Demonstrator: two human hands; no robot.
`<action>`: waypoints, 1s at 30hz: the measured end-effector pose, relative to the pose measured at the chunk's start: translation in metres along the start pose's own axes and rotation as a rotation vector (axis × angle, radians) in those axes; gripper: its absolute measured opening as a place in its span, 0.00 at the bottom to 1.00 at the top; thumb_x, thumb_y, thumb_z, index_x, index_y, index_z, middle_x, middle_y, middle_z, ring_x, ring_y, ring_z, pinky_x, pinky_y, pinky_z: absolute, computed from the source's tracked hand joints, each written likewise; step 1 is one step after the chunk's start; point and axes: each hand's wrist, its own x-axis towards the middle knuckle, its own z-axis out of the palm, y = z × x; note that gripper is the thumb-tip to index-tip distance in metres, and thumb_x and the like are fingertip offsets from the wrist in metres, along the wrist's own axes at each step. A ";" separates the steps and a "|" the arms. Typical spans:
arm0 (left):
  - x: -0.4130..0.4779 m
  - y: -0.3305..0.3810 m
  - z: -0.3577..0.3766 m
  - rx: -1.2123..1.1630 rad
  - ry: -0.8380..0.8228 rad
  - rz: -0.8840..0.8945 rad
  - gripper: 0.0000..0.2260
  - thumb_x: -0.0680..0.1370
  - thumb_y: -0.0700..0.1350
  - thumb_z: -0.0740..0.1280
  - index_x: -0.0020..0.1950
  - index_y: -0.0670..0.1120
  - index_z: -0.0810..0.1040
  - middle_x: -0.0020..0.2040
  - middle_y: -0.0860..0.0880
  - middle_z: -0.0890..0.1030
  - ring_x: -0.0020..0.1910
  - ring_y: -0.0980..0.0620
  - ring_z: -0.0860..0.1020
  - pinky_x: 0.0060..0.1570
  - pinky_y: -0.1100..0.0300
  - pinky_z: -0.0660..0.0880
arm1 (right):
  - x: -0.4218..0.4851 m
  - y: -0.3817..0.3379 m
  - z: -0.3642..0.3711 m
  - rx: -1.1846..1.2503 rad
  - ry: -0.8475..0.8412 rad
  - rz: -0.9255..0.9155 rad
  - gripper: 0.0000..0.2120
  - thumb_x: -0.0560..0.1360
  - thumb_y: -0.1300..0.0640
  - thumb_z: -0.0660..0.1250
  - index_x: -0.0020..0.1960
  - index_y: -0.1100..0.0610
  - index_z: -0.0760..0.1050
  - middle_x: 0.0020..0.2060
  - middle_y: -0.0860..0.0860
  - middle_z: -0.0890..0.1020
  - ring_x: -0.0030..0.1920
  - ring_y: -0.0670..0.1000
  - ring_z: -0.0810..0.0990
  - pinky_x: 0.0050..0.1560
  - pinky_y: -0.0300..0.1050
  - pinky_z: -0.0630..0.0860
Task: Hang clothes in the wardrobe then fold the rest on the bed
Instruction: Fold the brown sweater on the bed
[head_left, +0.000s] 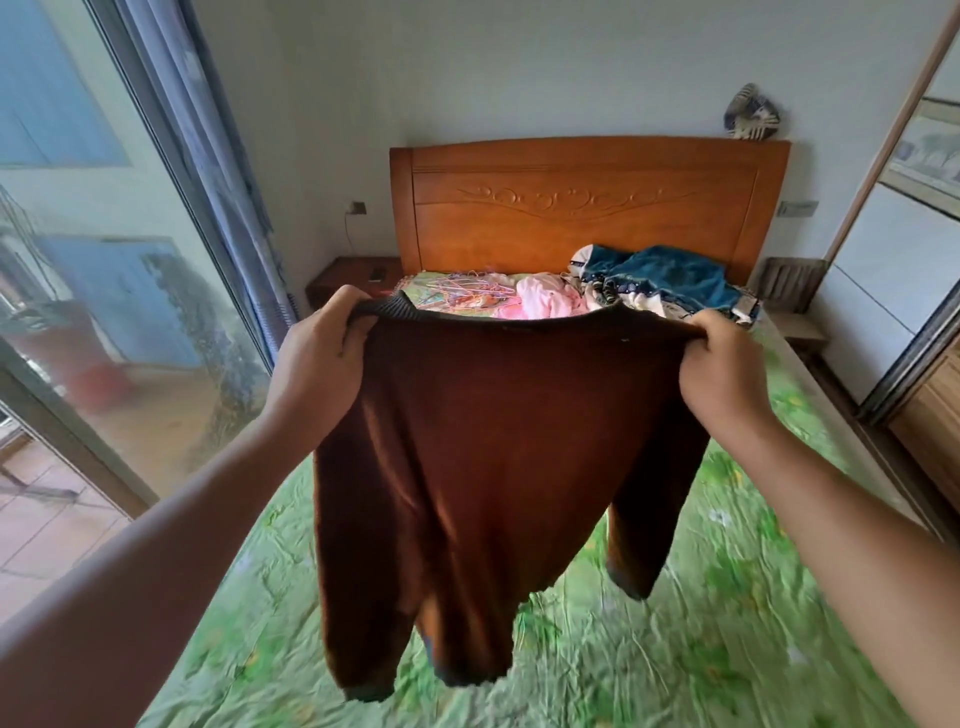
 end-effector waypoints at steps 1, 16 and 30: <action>-0.003 0.000 0.001 -0.005 0.040 -0.015 0.03 0.82 0.45 0.61 0.51 0.51 0.73 0.33 0.55 0.73 0.37 0.49 0.71 0.37 0.54 0.65 | -0.003 -0.005 0.001 0.065 0.009 0.018 0.10 0.74 0.68 0.54 0.45 0.61 0.74 0.38 0.56 0.78 0.42 0.60 0.76 0.37 0.52 0.67; -0.012 0.037 -0.029 -0.092 0.382 0.052 0.07 0.81 0.50 0.63 0.45 0.50 0.74 0.33 0.53 0.73 0.32 0.55 0.71 0.33 0.70 0.64 | -0.032 -0.053 -0.056 0.296 0.191 -0.385 0.07 0.72 0.61 0.59 0.41 0.57 0.75 0.28 0.54 0.74 0.29 0.53 0.71 0.29 0.50 0.67; -0.026 -0.065 0.114 0.044 -0.294 -0.098 0.14 0.78 0.53 0.60 0.53 0.45 0.79 0.35 0.43 0.79 0.34 0.41 0.77 0.35 0.52 0.72 | -0.032 0.087 0.064 -0.164 -0.222 0.044 0.13 0.71 0.49 0.57 0.44 0.57 0.75 0.31 0.57 0.79 0.35 0.63 0.76 0.34 0.52 0.73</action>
